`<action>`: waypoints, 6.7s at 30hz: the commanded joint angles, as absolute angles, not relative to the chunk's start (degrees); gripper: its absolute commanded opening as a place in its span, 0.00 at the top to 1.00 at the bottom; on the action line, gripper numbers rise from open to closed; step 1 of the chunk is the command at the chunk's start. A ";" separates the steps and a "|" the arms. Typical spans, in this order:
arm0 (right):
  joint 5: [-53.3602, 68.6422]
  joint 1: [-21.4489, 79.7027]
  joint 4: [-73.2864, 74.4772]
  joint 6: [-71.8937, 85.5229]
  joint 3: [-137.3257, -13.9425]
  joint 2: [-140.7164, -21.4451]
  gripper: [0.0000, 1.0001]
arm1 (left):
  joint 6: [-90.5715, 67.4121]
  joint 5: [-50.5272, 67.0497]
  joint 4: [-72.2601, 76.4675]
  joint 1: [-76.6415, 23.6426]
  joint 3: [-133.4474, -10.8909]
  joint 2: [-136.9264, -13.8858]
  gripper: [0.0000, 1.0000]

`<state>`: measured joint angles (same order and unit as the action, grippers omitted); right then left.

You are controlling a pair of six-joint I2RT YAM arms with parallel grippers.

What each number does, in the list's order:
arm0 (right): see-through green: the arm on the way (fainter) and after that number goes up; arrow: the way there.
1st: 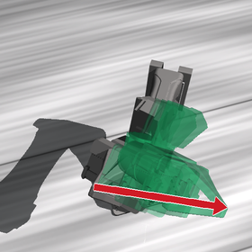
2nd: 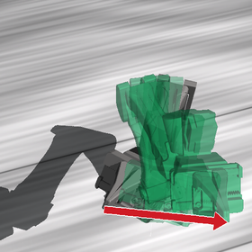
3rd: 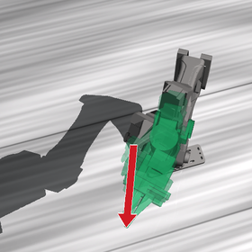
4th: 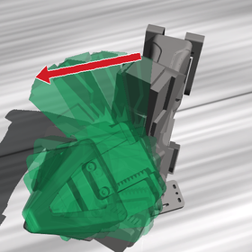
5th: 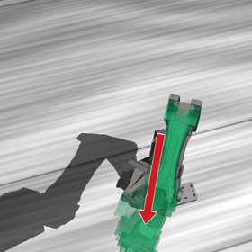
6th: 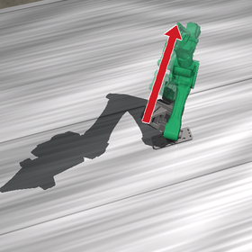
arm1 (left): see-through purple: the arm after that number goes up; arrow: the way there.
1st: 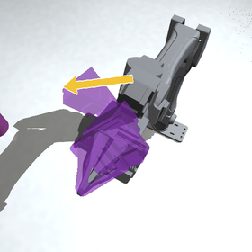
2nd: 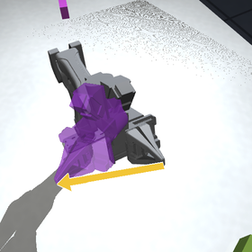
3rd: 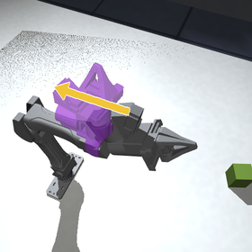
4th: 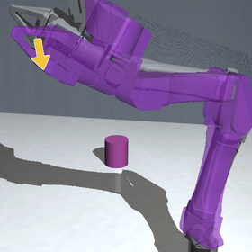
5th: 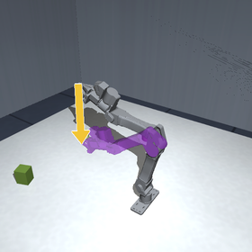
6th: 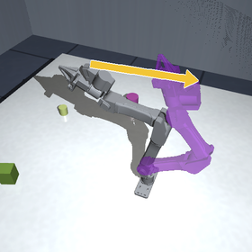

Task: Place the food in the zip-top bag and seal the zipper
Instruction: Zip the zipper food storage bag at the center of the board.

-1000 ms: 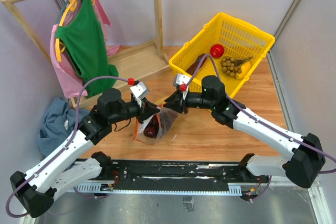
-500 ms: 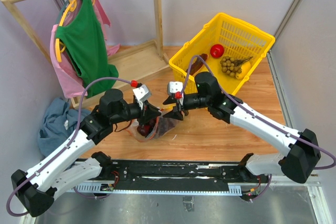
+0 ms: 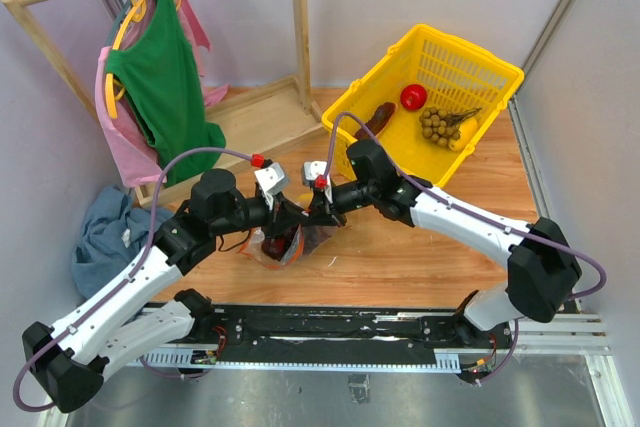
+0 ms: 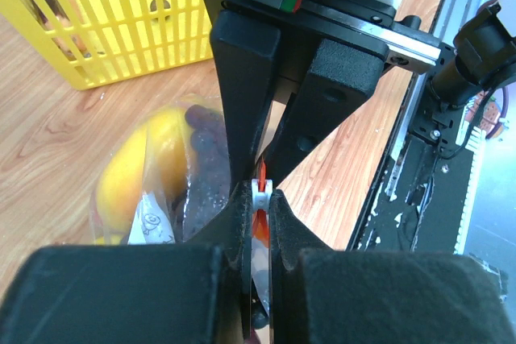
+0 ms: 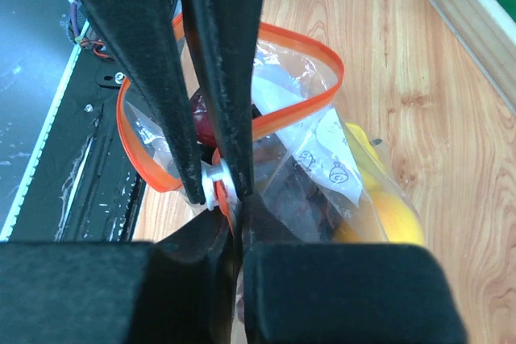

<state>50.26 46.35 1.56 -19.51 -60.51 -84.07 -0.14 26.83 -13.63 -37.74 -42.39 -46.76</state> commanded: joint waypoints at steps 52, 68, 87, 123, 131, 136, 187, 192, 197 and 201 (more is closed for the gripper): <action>44.28 44.36 -14.06 -9.54 -55.53 -73.74 0.71 | 1.80 20.75 -17.86 -37.97 -48.16 -48.30 1.00; 33.16 44.35 -14.36 -7.34 -51.78 -66.10 0.99 | 0.35 19.37 -21.79 -37.97 -50.29 -46.72 1.00; 36.04 44.45 -6.62 -7.59 -54.34 -61.33 0.74 | 1.79 21.90 -25.90 -37.97 -54.65 -46.25 1.00; 39.88 45.85 -7.88 -8.83 -53.78 -61.76 0.96 | 1.85 22.52 -27.53 -37.97 -55.99 -44.69 1.00; 44.57 47.37 -5.74 -11.91 -58.74 -67.97 0.61 | 2.59 26.21 -26.39 -38.06 -57.10 -47.03 1.00; 45.60 48.07 -6.34 -11.45 -60.79 -71.46 0.64 | 3.07 27.04 -26.01 -38.14 -57.13 -47.96 1.00; -12.76 53.47 -20.57 -10.98 -48.85 -61.91 0.99 | -0.32 3.54 -26.92 -38.14 -54.57 -47.16 0.96; 7.97 52.30 -12.18 -15.47 -53.37 -61.37 0.86 | 1.88 7.11 -25.89 -38.14 -54.78 -47.46 1.00; 22.03 52.12 -2.13 -20.15 -60.03 -65.76 0.59 | 4.16 12.35 -24.82 -38.14 -55.51 -48.07 1.00; 25.90 52.12 0.42 -22.70 -63.15 -70.06 0.49 | 5.78 15.19 -24.35 -38.14 -55.55 -48.03 1.00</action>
